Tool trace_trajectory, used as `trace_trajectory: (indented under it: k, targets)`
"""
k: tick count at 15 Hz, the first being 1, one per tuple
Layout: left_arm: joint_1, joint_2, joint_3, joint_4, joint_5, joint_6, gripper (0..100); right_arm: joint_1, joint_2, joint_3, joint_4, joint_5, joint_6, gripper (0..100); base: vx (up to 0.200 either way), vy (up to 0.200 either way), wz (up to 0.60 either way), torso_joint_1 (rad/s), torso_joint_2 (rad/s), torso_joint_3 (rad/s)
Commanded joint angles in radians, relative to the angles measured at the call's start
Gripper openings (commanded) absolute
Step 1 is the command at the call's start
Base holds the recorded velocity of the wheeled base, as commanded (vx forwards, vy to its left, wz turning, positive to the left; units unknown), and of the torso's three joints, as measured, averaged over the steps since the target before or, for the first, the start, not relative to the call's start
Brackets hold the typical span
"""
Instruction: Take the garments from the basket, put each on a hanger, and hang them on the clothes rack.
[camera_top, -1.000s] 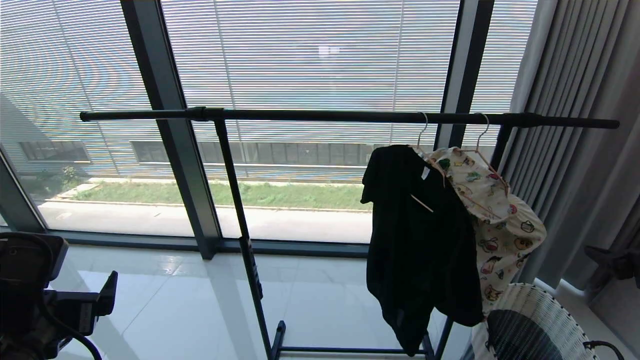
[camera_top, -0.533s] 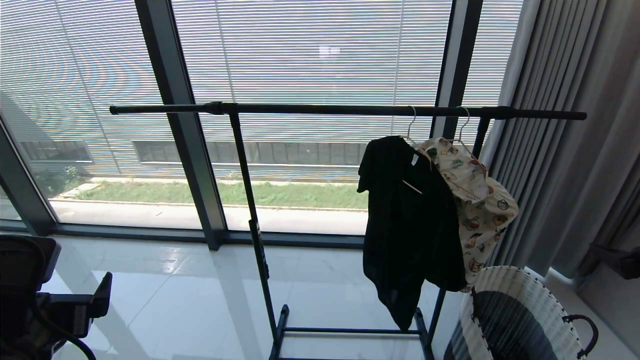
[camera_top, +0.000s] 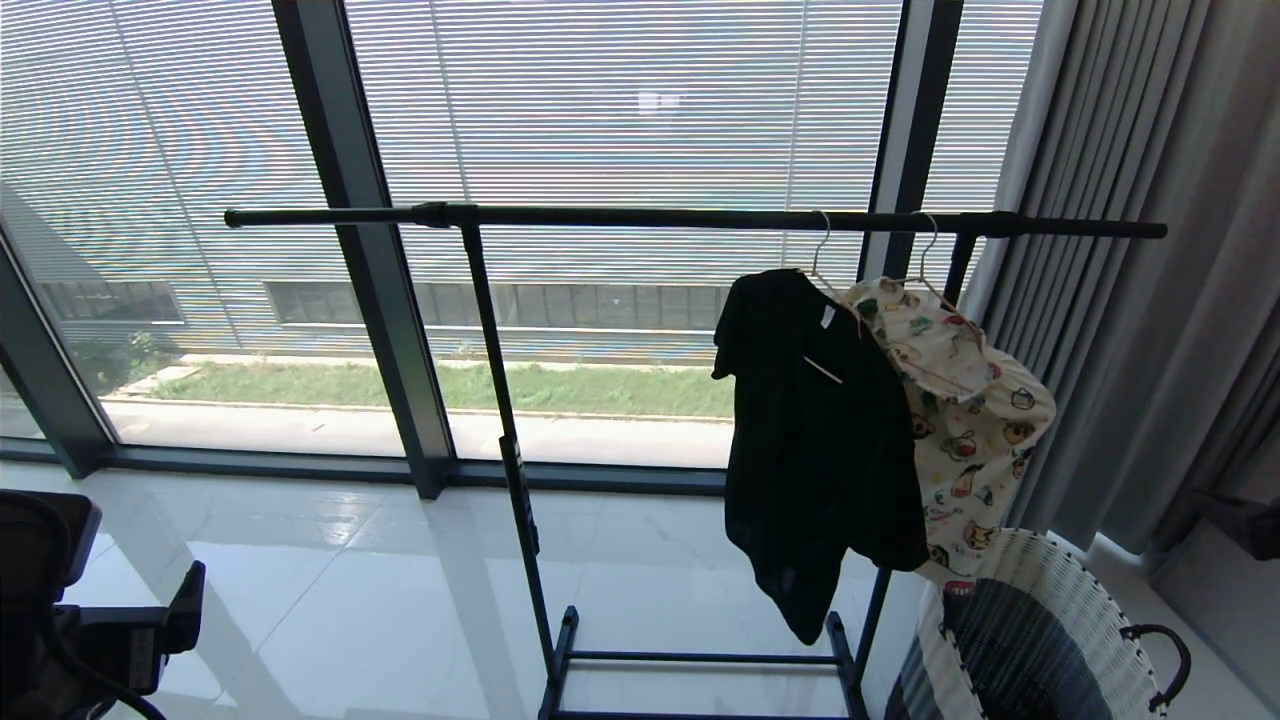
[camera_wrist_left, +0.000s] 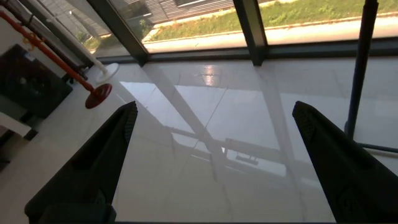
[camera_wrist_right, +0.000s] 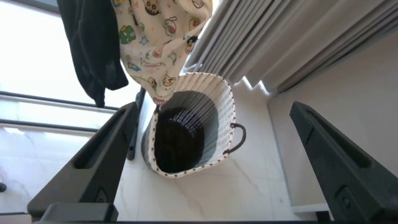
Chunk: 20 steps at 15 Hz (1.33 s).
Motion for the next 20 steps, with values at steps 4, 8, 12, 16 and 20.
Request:
trace_trajectory:
  k: [4, 8, 12, 16, 20]
  targets:
    - [0.107, -0.023, 0.003, 0.0, 0.0, -0.003, 100, 0.0, -0.054, 0.084, -0.042, -0.001, -0.022, 100, 0.0, 0.0, 0.0, 0.0, 0.0, 0.0]
    - [0.119, -0.141, 0.055, 0.0, 0.003, 0.0, 100, -0.01, -0.141, 0.148, -0.042, -0.001, -0.023, 100, 0.0, 0.0, 0.0, -0.144, 0.33, 0.171]
    - [0.164, -0.358, 0.062, 0.098, 0.1, 0.002, 100, -0.099, -0.373, 0.322, -0.033, -0.001, -0.025, 100, 0.0, 0.0, 0.0, -0.214, 0.49, 0.276]
    - [0.177, -0.718, 0.062, 0.388, 0.104, 0.005, 100, -0.17, -0.617, 0.469, -0.039, -0.001, -0.014, 100, 0.0, 0.0, 0.0, -0.211, 0.5, 0.284]
    - [0.174, -1.053, 0.055, 0.627, 0.138, -0.032, 100, -0.217, -0.988, 0.642, -0.039, -0.006, 0.004, 100, 0.0, 0.0, 0.0, -0.18, 0.45, 0.266]
